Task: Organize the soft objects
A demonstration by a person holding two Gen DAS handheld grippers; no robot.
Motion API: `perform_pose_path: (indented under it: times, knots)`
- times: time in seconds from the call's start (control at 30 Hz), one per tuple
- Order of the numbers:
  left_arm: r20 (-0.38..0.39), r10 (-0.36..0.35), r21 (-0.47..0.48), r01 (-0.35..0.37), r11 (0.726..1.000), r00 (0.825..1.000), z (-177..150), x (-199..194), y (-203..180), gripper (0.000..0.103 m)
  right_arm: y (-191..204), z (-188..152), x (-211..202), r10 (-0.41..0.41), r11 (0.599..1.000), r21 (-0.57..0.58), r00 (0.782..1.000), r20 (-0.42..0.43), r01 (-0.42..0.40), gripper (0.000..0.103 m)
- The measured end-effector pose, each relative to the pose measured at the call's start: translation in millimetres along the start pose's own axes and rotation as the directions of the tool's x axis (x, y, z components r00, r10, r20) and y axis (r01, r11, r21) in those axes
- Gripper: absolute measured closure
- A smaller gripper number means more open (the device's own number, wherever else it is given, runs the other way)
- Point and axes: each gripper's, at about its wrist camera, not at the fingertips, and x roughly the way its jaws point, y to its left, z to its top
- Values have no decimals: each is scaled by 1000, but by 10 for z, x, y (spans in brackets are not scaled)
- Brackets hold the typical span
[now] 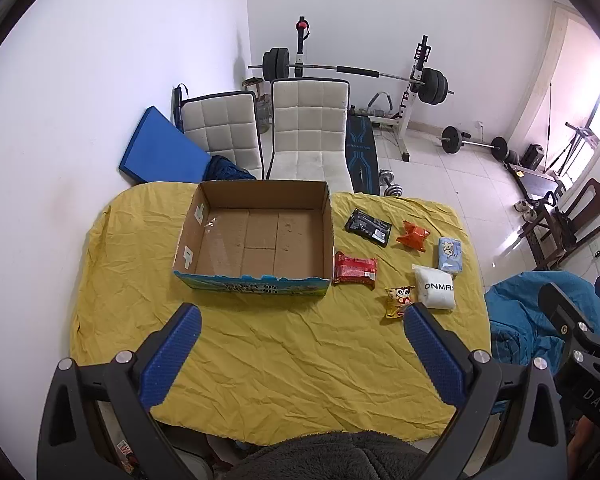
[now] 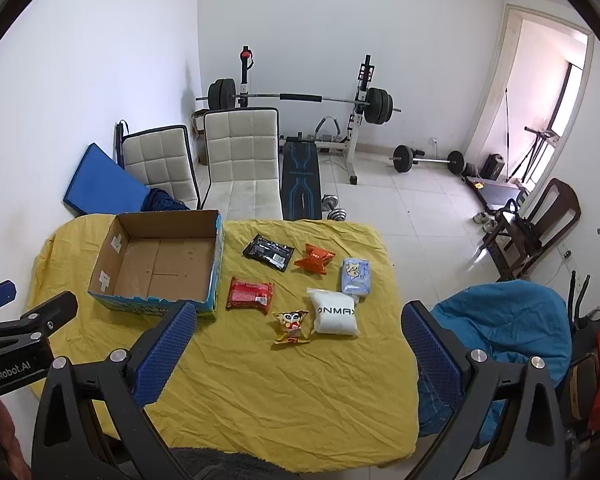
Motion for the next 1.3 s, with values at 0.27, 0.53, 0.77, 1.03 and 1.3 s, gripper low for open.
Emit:
perform_pose_path:
  times: [0.27,0.53,0.77,1.03,1.3]
  knots:
    - [7,1,-2,-1,1000,1000,11,7,36,0,28,38,-20,9,1000,1,1000,6,-9,0]
    - [8,3,1,-3,1000,1000,19,4,29,0,54,97,-42,2,1000,6,1000,15,-2,0]
    - [11,-2,-1,2,1000,1000,57,-24,48,0,63,114,-61,-2,1000,3,1000,20,2,0]
    - [14,0,1,0,1000,1000,69,-67,55,0,64,143,-84,-1,1000,6,1000,27,1,0]
    - [17,2,0,-2,1000,1000,89,-73,78,0,81,162,-121,3,1000,12,999,33,-4,0]
